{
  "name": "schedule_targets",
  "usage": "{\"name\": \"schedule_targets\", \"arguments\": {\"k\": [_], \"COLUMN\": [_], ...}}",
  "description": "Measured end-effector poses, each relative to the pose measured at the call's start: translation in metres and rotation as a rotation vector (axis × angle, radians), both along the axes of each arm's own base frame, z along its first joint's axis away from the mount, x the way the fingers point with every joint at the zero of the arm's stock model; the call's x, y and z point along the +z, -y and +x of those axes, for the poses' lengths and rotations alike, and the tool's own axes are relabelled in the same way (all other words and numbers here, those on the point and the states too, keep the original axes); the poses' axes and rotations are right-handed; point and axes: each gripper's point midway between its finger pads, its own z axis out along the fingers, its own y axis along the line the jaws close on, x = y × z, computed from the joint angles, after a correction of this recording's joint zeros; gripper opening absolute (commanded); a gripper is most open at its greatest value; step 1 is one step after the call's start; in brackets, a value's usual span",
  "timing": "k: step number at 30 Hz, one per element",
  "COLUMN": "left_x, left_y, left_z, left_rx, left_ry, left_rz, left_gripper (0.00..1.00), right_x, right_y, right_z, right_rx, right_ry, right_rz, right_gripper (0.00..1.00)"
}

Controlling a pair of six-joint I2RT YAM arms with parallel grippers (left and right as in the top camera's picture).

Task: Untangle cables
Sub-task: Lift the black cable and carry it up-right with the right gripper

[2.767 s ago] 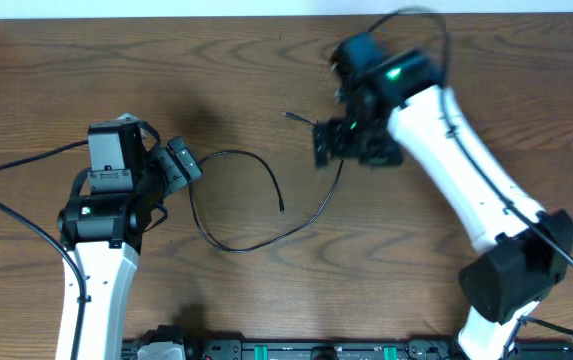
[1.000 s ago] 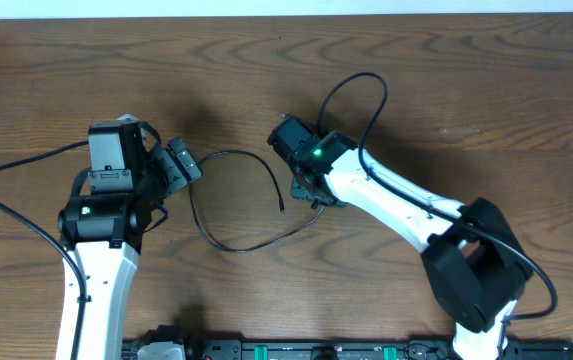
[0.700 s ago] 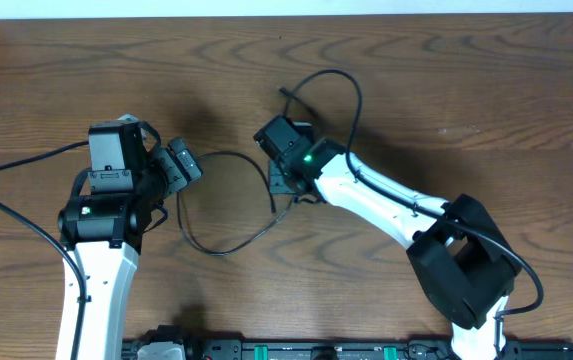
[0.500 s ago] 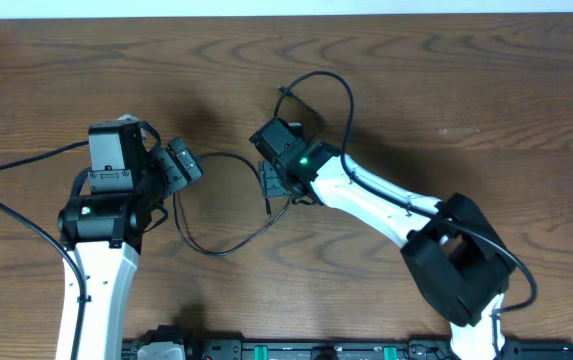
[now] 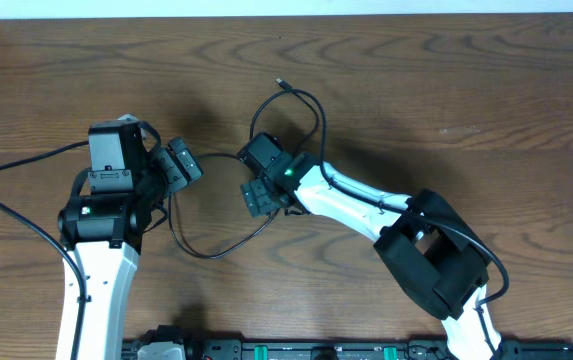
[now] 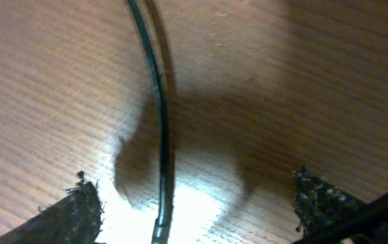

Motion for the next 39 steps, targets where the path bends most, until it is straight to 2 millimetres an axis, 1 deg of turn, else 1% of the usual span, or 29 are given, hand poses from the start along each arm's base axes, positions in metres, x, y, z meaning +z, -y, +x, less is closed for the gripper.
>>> {"name": "schedule_targets", "arguments": {"k": [1, 4, 7, 9, 10, 11, 12, 13, 15, 16, 24, 27, 29, 32, 33, 36, 37, 38, 39], "left_x": [0.0, 0.0, 0.0, 0.0, 0.0, 0.0, 0.0, 0.0, 0.0, 0.0, 0.0, 0.0, 0.0, 0.0, 0.0, 0.0, 0.0, 0.0, 0.0], "left_y": [0.0, 0.0, 0.0, 0.0, 0.0, 0.0, 0.0, 0.0, 0.0, 0.0, 0.0, 0.0, 0.0, 0.0, 0.0, 0.0, 0.0, 0.0, 0.0], "left_z": [0.0, 0.0, 0.0, 0.0, 0.0, 0.0, 0.0, 0.0, 0.0, 0.0, 0.0, 0.0, 0.0, 0.0, 0.0, 0.0, 0.0, 0.0, 0.0], "left_rx": [0.0, 0.0, 0.0, 0.0, 0.0, 0.0, 0.0, 0.0, 0.0, 0.0, 0.0, 0.0, 0.0, 0.0, 0.0, 0.0, 0.0, 0.0, 0.0], "left_ry": [0.0, 0.0, -0.001, 0.0, 0.0, 0.0, 0.0, 0.0, -0.001, -0.001, 0.0, 0.0, 0.0, 0.0, -0.001, 0.0, 0.0, 0.0, 0.0], "left_rz": [0.0, 0.0, 0.0, 0.0, 0.0, 0.0, 0.0, 0.0, 0.0, 0.0, 0.0, 0.0, 0.0, 0.0, 0.0, 0.0, 0.0, 0.0, 0.0], "left_gripper": [0.98, 0.98, 0.98, 0.98, 0.98, 0.98, 0.98, 0.98, 0.98, 0.98, 0.98, 0.98, 0.98, 0.98, 0.98, 0.98, 0.98, 0.98, 0.98], "right_x": [0.0, -0.002, -0.005, -0.006, -0.007, -0.007, -0.007, -0.007, -0.008, -0.008, -0.009, -0.008, -0.008, -0.006, -0.005, 0.002, 0.01, 0.017, 0.032], "right_y": [0.0, 0.001, 0.003, 0.003, 0.002, 0.002, 0.001, 0.001, 0.001, 0.001, 0.0, 0.002, 0.009, 0.036, 0.052, 0.099, 0.115, 0.128, 0.145], "right_z": [-0.001, -0.001, 0.002, 0.004, 0.005, 0.007, 0.008, 0.008, 0.009, 0.009, 0.01, 0.014, 0.02, 0.042, 0.055, 0.098, 0.119, 0.135, 0.16], "right_rx": [0.006, 0.009, 0.009, -0.003, -0.01, -0.014, -0.02, -0.026, -0.033, -0.037, -0.05, -0.058, -0.068, -0.089, -0.103, -0.155, -0.176, -0.191, -0.216], "right_ry": [0.002, 0.01, 0.02, 0.025, 0.025, 0.027, 0.028, 0.029, 0.027, 0.026, 0.025, 0.023, 0.025, 0.041, 0.048, 0.081, 0.111, 0.136, 0.189], "right_rz": [-0.002, -0.016, -0.033, -0.04, -0.04, -0.04, -0.038, -0.038, -0.037, -0.035, -0.029, -0.029, -0.04, -0.093, -0.122, -0.187, -0.2, -0.206, -0.206], "right_gripper": [0.75, 0.69, 0.6, 0.56, 0.52, 0.45, 0.36, 0.3, 0.14, 0.01, 0.01, 0.01, 0.01, 0.01, 0.01, 0.01, 0.01, 0.01, 0.01]}}
